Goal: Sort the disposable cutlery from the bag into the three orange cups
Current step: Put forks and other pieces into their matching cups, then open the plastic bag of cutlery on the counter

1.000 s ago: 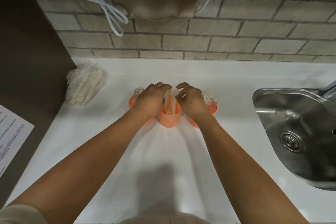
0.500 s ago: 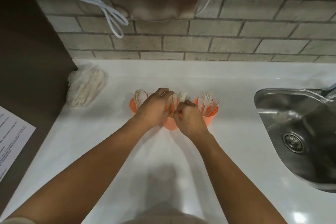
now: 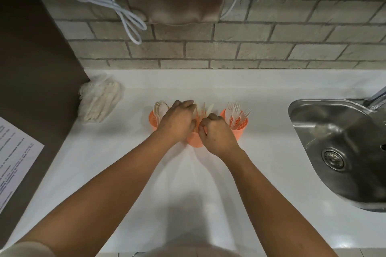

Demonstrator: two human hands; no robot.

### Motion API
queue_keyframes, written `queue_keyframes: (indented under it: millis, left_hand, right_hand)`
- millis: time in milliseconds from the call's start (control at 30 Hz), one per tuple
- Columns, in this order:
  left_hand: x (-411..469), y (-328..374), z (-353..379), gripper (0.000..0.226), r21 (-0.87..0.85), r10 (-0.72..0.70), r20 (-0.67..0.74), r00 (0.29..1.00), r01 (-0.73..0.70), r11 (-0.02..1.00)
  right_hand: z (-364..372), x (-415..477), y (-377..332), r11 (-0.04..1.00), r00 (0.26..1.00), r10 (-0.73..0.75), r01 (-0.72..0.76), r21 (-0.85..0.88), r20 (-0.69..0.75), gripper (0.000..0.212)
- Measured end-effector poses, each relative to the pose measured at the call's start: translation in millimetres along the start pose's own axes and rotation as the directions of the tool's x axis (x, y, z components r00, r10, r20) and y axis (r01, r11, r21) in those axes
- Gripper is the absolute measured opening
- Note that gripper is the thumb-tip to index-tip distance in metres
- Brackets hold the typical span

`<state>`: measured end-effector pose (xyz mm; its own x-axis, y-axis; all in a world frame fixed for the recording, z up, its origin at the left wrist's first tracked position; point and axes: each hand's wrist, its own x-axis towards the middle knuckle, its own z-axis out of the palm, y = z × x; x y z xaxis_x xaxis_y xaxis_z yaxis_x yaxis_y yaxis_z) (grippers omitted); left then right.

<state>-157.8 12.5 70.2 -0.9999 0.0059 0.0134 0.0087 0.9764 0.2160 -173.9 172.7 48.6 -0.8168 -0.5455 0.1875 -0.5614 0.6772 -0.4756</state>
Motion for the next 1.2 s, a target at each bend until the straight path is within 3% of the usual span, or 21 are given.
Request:
queue_keyframes:
  millis: [233, 433, 733, 967, 1100, 1200]
  left_hand:
    - [-25, 10, -9, 0.056, -0.094, -0.021, -0.182, 0.983, 0.003, 0.996]
    - [-66, 8, -15, 0.045, -0.306, -0.125, -0.432, 0.893, -0.015, 0.952]
    - [-113, -52, -24, 0.044, -0.468, -0.429, -0.483, 0.763, 0.189, 0.863]
    - [-139, -125, -38, 0.044, -0.542, -0.621, -0.444, 0.646, 0.358, 0.760]
    - [-138, -172, -43, 0.052, -0.585, -0.718, -0.340, 0.608, 0.461, 0.667]
    - [-130, -209, -46, 0.061, -0.618, -0.768, -0.236, 0.595, 0.518, 0.591]
  right_hand:
    - [-7, -9, -10, 0.996, 0.984, 0.019, -0.004, 0.086, -0.176, 0.018]
    - [-15, -12, -37, 0.973, 0.969, 0.002, 0.056, 0.225, -0.249, 0.023]
    - [6, 14, -122, 0.897, 0.956, -0.141, 0.234, 0.374, -0.259, 0.015]
    - [52, 42, -184, 0.827, 0.978, -0.153, 0.206, 0.524, -0.143, 0.015]
    - [79, 68, -215, 0.769, 0.994, -0.053, -0.020, 0.639, 0.095, 0.025]
    - [97, 96, -228, 0.735, 0.952, 0.044, -0.236, 0.636, 0.302, 0.033]
